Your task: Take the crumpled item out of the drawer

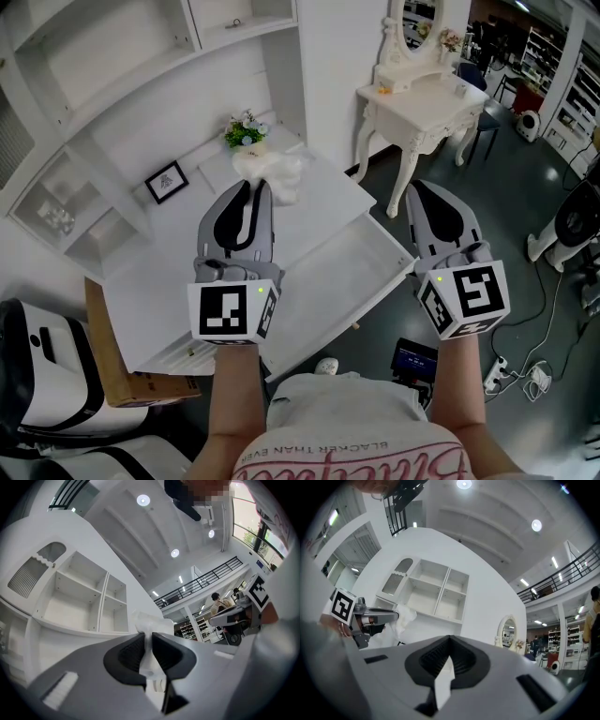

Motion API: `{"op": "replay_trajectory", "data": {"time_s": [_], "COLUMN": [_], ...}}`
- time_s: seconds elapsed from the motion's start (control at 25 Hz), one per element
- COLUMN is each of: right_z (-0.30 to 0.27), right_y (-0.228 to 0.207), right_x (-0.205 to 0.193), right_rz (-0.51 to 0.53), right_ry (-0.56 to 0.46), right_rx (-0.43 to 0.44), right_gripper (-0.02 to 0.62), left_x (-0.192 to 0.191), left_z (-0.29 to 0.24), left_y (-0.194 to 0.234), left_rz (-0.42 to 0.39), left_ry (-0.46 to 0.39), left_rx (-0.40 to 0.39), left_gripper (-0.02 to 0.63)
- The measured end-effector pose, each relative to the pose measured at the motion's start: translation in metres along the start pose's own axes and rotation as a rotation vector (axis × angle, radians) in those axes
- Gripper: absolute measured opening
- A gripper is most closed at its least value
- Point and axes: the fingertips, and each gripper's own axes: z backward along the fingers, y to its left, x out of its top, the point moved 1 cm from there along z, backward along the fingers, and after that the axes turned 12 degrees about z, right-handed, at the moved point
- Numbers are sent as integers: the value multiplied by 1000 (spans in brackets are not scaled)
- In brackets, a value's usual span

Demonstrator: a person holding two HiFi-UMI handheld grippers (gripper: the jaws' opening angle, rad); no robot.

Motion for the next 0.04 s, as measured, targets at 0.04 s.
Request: {"op": "replay_trajectory", "data": {"time_s": [0.04], "right_z": [0], "right_y": [-1], "right_x": [0], "right_rz": [-1], "right_ry": [1], "right_rx": [-1], "right_gripper": [6], "left_x": [0], "left_z": [0], "left_y": [0], "left_rz": [1], "left_ry": [0], "left_rx": [1], "left_gripper": [61]}}
